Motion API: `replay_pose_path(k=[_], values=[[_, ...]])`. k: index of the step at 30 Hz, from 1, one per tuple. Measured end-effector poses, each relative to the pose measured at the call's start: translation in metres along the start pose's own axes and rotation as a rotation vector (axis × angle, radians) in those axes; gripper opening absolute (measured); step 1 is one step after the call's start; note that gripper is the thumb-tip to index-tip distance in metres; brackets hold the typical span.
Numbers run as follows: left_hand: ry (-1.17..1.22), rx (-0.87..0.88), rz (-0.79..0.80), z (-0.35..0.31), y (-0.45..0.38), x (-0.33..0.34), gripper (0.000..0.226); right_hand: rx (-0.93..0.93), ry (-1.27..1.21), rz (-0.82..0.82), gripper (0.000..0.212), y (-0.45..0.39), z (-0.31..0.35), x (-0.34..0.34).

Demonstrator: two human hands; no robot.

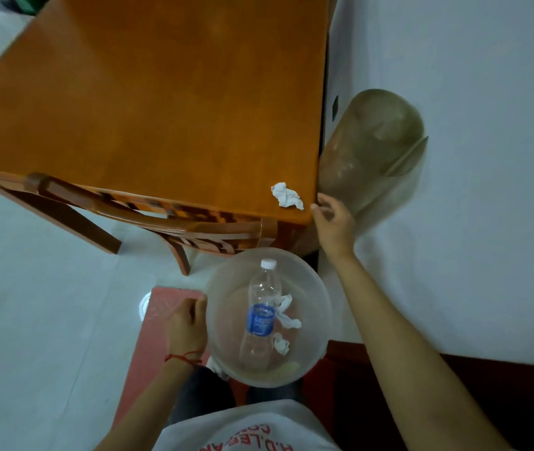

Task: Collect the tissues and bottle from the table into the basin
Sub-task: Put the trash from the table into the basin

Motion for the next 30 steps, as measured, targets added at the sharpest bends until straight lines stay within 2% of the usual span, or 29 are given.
replay_pose_path(k=[6,10,13,18,22,25,27,30], values=[[0.015,-0.007,-0.048,0.001,0.003,-0.005,0.031,-0.049,0.118,0.228,0.049,-0.046,0.005,0.057],[0.007,-0.018,-0.070,0.003,0.003,-0.007,0.035,-0.092,0.259,0.289,0.051,-0.054,-0.002,0.078],[0.005,-0.023,-0.075,0.006,0.002,-0.006,0.033,-0.142,0.315,0.265,0.042,-0.058,-0.004,0.081],[0.000,-0.027,-0.084,0.010,-0.001,-0.005,0.031,-0.074,0.175,0.218,0.030,-0.053,-0.002,0.068],[0.024,-0.013,-0.093,0.011,-0.001,-0.004,0.031,-0.054,-0.032,0.041,0.027,-0.016,0.014,0.037],[0.031,-0.017,-0.084,0.012,-0.002,-0.002,0.031,0.029,-0.115,-0.057,0.032,0.027,0.015,0.013],[0.031,-0.017,-0.074,0.013,-0.003,-0.001,0.030,0.069,-0.129,-0.065,0.034,0.061,0.013,0.002],[0.025,-0.014,-0.052,0.013,-0.005,0.001,0.032,0.113,-0.157,0.012,0.034,0.112,0.009,-0.002]])
Point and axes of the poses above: each hand's wrist, its own y-axis away from the middle knuckle, its own x-axis out of the palm, z = x × y, the point moved 7 cm from there along -y, towards the middle knuckle, and after that the axes turned 2 degrees about -x, right-handed, at the moved point
